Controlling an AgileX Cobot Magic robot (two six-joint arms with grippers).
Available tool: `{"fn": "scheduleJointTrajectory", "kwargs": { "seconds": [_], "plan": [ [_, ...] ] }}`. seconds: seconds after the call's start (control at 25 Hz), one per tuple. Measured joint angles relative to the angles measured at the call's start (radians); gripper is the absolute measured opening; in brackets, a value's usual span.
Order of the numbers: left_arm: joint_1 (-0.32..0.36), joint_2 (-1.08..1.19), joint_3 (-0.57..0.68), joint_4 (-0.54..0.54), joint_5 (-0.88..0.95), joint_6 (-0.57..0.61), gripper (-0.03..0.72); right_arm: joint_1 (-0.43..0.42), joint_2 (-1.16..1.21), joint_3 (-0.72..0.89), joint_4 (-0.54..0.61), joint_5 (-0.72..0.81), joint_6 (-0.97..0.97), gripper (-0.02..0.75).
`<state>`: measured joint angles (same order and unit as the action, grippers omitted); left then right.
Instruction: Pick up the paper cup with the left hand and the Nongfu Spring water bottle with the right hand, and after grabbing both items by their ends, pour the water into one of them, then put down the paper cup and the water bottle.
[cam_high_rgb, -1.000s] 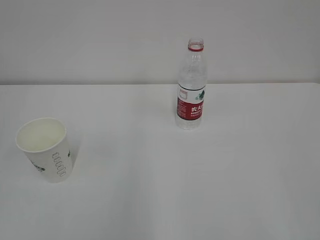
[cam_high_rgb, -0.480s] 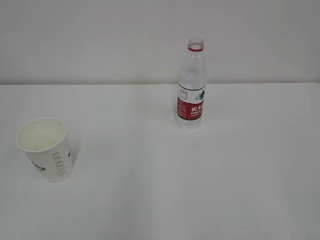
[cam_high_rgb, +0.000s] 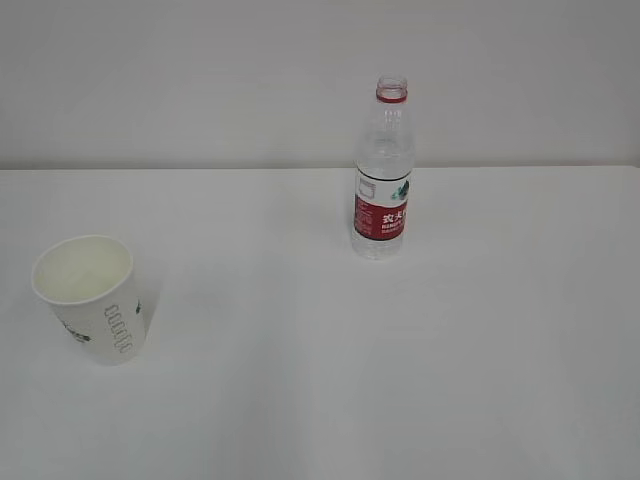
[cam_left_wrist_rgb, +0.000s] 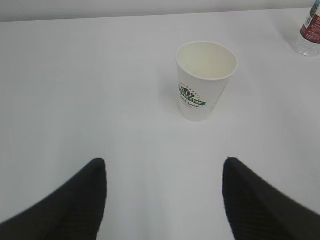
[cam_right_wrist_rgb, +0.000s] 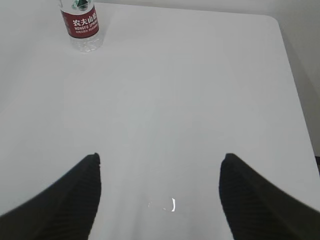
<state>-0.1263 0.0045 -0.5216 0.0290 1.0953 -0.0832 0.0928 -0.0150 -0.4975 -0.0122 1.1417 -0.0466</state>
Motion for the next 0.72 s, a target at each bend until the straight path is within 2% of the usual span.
{"fn": "scheduleJointTrajectory", "kwargs": {
  "seconds": [0.72],
  "plan": [
    [0.000,0.000,0.000,0.000,0.000,0.000,0.524,0.000,0.000,0.000,-0.022,0.000,0.000,0.553]
  ]
}}
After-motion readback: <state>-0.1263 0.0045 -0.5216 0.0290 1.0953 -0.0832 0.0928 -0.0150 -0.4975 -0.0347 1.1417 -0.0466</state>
